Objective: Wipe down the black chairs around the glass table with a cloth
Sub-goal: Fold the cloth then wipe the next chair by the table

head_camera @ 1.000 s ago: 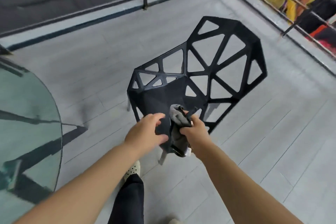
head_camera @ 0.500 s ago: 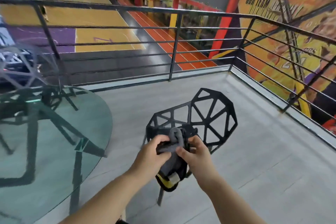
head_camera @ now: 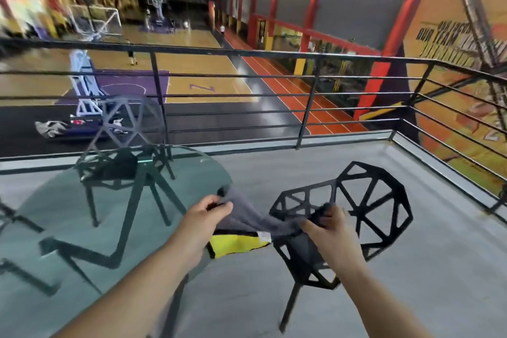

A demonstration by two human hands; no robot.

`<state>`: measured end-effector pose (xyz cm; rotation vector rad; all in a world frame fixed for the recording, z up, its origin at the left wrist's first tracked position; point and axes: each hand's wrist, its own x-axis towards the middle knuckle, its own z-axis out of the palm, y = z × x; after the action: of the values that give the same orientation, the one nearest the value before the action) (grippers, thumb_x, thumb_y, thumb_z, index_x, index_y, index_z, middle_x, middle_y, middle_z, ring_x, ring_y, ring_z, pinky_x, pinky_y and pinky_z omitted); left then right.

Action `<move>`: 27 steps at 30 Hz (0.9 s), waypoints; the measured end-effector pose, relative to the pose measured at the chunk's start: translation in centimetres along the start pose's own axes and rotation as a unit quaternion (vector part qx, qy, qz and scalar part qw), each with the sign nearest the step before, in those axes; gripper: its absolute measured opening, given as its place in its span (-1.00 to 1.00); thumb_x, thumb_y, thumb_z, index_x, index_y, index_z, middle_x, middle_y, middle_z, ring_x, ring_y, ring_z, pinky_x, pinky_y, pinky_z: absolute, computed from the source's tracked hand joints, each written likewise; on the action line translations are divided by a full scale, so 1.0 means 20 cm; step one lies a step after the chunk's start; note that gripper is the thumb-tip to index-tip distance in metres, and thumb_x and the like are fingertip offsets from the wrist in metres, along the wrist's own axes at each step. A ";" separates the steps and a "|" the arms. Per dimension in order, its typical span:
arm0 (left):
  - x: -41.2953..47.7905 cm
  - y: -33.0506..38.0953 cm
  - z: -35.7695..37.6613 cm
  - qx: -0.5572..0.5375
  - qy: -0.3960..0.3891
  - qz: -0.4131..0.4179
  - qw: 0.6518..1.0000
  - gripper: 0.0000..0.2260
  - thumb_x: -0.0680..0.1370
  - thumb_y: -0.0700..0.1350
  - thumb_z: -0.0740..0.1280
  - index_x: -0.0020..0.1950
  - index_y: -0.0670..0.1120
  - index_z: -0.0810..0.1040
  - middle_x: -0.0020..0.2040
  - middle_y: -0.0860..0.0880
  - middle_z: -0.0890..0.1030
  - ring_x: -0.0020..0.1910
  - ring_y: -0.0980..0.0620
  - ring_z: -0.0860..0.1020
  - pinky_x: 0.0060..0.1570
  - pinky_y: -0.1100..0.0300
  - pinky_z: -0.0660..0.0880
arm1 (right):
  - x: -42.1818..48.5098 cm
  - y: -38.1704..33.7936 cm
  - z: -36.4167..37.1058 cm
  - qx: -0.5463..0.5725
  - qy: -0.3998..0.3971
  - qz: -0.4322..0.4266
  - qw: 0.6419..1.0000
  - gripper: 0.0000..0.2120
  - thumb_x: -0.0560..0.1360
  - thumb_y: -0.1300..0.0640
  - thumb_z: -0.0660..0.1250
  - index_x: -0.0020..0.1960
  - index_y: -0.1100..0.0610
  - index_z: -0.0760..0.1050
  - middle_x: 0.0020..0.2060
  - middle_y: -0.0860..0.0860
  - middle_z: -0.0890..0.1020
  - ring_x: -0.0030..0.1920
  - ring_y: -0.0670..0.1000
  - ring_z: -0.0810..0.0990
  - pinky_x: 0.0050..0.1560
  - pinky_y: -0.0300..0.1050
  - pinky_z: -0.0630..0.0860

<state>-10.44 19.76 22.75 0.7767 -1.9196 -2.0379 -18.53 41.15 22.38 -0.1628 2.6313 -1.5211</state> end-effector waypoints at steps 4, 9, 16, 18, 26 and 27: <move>-0.05 0.03 -0.29 -0.009 -0.002 -0.010 1.000 -0.98 0.51 -0.13 0.38 -0.11 -0.06 0.58 -0.13 -0.09 0.65 -0.06 -0.10 0.59 0.01 0.05 0.49 | -0.28 -0.29 0.38 0.039 -0.123 -0.157 0.979 -0.63 0.36 0.05 0.49 0.06 -0.20 0.42 0.03 -0.23 0.48 0.09 -0.19 0.49 0.05 -0.27 0.47; -0.15 0.06 -0.70 -0.067 0.005 -0.057 0.996 -0.85 0.60 -0.13 0.23 0.00 -0.06 0.60 -0.02 -0.07 0.66 0.02 -0.07 0.60 0.18 0.00 0.48 | -0.52 -0.50 0.92 0.066 -0.198 -0.126 0.970 -0.46 0.22 -0.21 0.46 0.11 -0.05 0.42 0.04 -0.09 0.53 0.03 -0.14 0.54 0.04 -0.15 0.54; -0.21 0.01 -1.22 0.076 0.036 0.023 0.996 -0.88 0.49 -0.21 0.38 -0.04 -0.01 0.62 -0.10 0.13 0.63 -0.10 0.19 0.56 -0.19 0.43 0.40 | -0.60 -0.60 1.15 0.082 -0.108 -0.098 0.986 -0.85 0.42 0.36 0.28 -0.16 0.13 0.51 -0.31 0.07 0.60 -0.28 0.05 0.53 -0.27 -0.13 0.45; -0.19 0.02 -1.35 0.121 0.095 0.029 0.988 -0.85 0.42 -0.21 0.44 -0.07 0.00 0.62 -0.13 0.14 0.61 -0.14 0.19 0.54 -0.24 0.38 0.38 | -0.57 -0.62 1.11 0.106 -0.078 -0.073 0.989 -0.82 0.42 0.37 0.26 -0.15 0.14 0.55 -0.28 0.11 0.63 -0.25 0.14 0.57 -0.24 -0.04 0.48; -0.10 0.02 -1.65 0.357 0.152 0.096 0.917 -0.84 0.48 -0.15 0.39 0.05 -0.02 0.60 -0.07 0.06 0.56 -0.08 0.04 0.48 -0.15 0.21 0.33 | -0.41 -0.71 0.96 0.019 -0.094 -0.071 0.993 -0.63 0.36 0.54 0.20 0.00 0.20 0.56 -0.14 0.08 0.64 -0.11 0.03 0.58 -0.21 -0.34 0.50; -0.09 0.02 -1.67 0.387 0.157 0.107 0.902 -0.87 0.50 -0.11 0.37 0.03 -0.03 0.61 -0.07 0.03 0.56 -0.08 0.01 0.50 -0.17 0.19 0.32 | -0.38 -0.71 0.96 -0.017 -0.104 -0.079 0.991 -0.58 0.34 0.55 0.20 0.04 0.18 0.56 -0.09 0.07 0.64 -0.05 0.02 0.58 -0.16 -0.38 0.48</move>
<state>8.50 -7.83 23.59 0.9168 -2.4612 -0.9047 -7.72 18.71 25.43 -0.5148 2.5306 -1.4154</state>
